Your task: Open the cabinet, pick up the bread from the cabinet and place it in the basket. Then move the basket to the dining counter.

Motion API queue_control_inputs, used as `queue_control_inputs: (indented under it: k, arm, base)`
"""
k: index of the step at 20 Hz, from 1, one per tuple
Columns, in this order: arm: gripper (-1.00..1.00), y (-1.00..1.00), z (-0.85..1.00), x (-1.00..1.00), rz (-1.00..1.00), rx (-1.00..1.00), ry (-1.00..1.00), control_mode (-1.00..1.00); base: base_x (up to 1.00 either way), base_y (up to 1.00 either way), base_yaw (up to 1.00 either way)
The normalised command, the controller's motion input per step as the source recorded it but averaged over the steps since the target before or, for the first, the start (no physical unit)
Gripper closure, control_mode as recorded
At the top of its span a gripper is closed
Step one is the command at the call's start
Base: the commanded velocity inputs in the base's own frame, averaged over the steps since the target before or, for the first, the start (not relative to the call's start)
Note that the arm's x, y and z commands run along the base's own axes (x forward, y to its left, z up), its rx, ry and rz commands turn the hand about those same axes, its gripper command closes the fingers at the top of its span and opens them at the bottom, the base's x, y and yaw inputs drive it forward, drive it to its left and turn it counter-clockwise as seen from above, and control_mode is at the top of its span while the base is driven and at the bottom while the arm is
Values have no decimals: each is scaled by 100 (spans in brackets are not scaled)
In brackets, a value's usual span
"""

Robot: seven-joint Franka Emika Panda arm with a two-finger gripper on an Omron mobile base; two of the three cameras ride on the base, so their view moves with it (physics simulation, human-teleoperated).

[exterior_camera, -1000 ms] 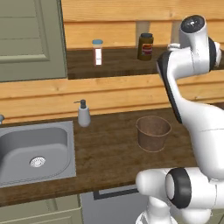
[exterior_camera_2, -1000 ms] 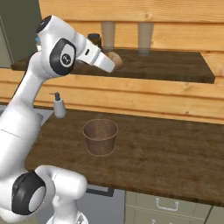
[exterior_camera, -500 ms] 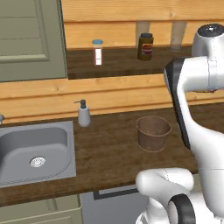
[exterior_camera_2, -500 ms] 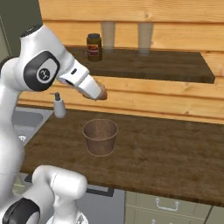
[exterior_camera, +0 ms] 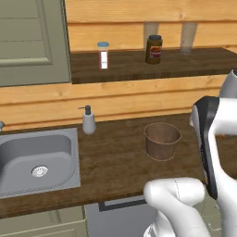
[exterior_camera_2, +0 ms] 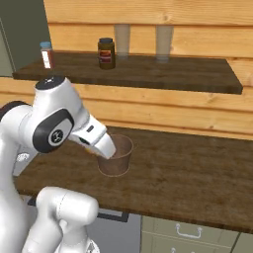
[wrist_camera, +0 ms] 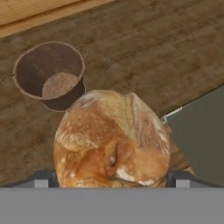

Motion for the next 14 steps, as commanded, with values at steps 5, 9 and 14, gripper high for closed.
queue_control_inputs:
  k: [5, 9, 14]
  arm:
    - [100, 1, -59, 53, 14, 2, 9, -100]
    - [100, 5, -59, 96, 31, 12, 30, -100]
    - [100, 5, -13, 84, 24, 6, 8, -100]
  base:
    - [0, 0, 0]
    - [0, 0, 0]
    - [0, 0, 0]
